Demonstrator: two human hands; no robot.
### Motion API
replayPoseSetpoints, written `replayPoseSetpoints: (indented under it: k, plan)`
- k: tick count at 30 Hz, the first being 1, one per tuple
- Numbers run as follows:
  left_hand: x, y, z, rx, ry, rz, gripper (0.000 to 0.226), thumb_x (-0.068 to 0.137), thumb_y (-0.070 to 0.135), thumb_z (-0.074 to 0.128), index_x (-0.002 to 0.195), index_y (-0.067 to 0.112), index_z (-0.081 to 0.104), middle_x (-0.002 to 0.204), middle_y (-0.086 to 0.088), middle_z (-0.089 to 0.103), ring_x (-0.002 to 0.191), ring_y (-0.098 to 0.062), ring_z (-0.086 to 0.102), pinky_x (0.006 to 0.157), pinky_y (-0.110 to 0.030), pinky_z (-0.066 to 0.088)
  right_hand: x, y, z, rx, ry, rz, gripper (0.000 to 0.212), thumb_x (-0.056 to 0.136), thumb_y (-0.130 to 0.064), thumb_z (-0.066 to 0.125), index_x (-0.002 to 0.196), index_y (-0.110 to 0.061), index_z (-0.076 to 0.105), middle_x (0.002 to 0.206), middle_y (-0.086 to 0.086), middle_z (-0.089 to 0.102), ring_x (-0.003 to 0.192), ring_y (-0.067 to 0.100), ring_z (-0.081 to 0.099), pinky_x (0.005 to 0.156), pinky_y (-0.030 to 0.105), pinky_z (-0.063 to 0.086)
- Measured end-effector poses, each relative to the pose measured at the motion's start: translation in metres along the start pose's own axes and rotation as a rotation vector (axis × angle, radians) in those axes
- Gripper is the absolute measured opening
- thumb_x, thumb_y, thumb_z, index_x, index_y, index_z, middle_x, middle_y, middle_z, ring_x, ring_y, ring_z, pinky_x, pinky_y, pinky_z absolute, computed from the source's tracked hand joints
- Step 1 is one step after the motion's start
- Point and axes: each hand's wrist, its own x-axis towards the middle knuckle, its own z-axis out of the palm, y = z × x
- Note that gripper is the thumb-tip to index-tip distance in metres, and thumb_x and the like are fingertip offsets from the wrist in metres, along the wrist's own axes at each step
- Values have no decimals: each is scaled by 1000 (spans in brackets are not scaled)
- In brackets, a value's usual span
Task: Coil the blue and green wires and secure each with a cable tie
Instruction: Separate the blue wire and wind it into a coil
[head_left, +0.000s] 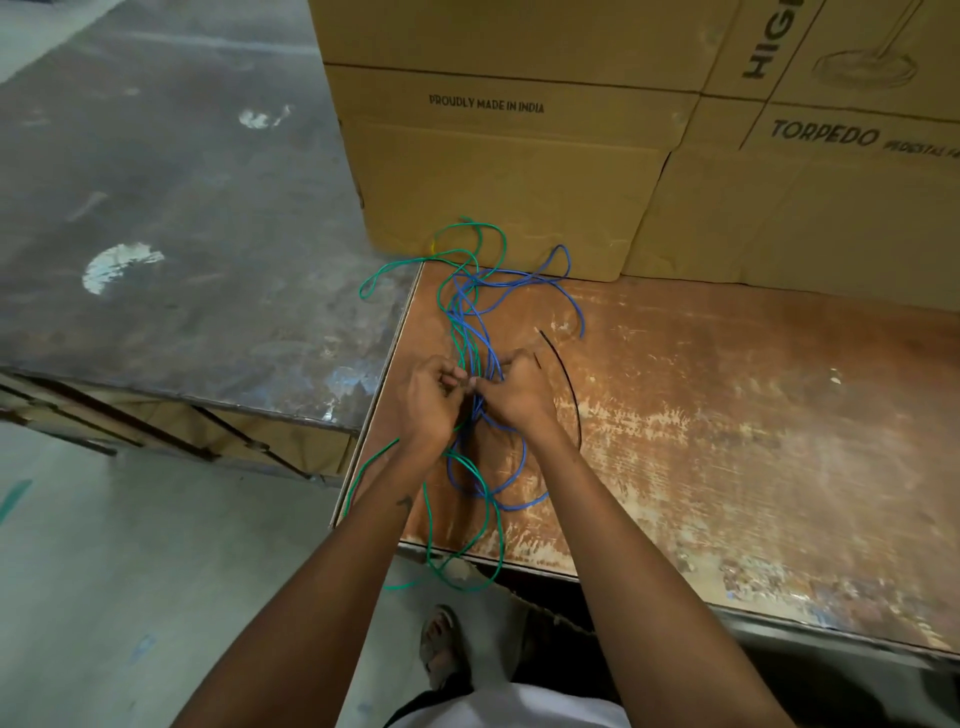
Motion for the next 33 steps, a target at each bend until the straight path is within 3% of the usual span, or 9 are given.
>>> replayPoseSetpoints:
  k: [3, 6, 12, 16, 19, 21, 24, 28, 33]
  plan:
    - [1, -1, 3, -34, -35, -70, 35, 74, -7, 80, 86, 22, 65, 88, -10, 75, 68, -16, 64, 68, -35, 56, 3, 0, 9, -83, 65, 31, 50, 79, -47, 85, 113, -14, 71, 113, 12, 76, 108, 34, 72, 82, 40, 59]
    - [1, -3, 3, -4, -47, -86, 37, 72, -13, 74, 95, 15, 66, 90, -10, 72, 57, -4, 52, 58, -16, 44, 3, -4, 16, -151, 77, 21, 45, 81, -46, 83, 107, -10, 72, 109, 18, 76, 105, 39, 72, 79, 41, 58]
    - [5, -11, 5, 13, -38, -71, 43, 71, -4, 86, 89, 26, 61, 85, -4, 70, 55, -4, 48, 70, -39, 55, 5, 0, 12, -95, 79, 39, 23, 89, -30, 74, 88, -7, 69, 96, 19, 75, 93, 40, 71, 65, 36, 45]
    - [1, -12, 6, 19, -47, 34, 26, 79, 9, 84, 88, 26, 67, 78, 1, 68, 58, -7, 52, 65, -32, 52, 3, 6, 3, 3, 67, 19, 17, 98, -28, 70, 100, -11, 70, 102, 14, 78, 97, 37, 73, 79, 42, 57]
    - [-2, -11, 7, 6, -69, 99, 21, 81, 11, 83, 93, 24, 71, 80, -1, 69, 63, -15, 60, 63, -31, 52, 0, 8, -4, 134, 54, -64, 17, 106, -12, 59, 110, -3, 73, 97, 12, 78, 79, 20, 77, 73, 34, 58]
    - [-3, -11, 8, 8, -85, 112, 23, 79, 9, 85, 95, 20, 72, 81, 1, 68, 67, -18, 62, 65, -35, 55, -6, 8, -9, 355, 2, -76, 23, 111, -5, 50, 119, 3, 70, 80, 7, 70, 56, 3, 67, 67, 30, 57]
    - [-6, -8, 6, 24, -80, 145, 23, 77, 10, 87, 94, 15, 74, 83, 2, 65, 70, -18, 58, 68, -37, 53, -9, 8, -17, 519, 5, -111, 24, 114, -9, 44, 111, -15, 67, 59, -5, 54, 49, 9, 55, 62, 36, 52]
    - [-8, -2, 3, 37, -55, 141, 17, 83, 11, 81, 96, 18, 73, 87, 7, 61, 78, -25, 68, 77, -37, 56, -9, -1, -37, 622, 35, -109, 29, 116, -15, 41, 107, -24, 67, 66, -2, 35, 45, 6, 35, 48, 27, 41]
    - [-10, 51, -3, -223, -73, 133, 18, 103, 36, 61, 100, 23, 73, 90, 6, 73, 76, -8, 66, 75, -32, 53, -17, -10, -68, 662, 44, -180, 24, 117, -15, 41, 120, -14, 65, 64, -6, 38, 41, -1, 32, 45, 20, 33]
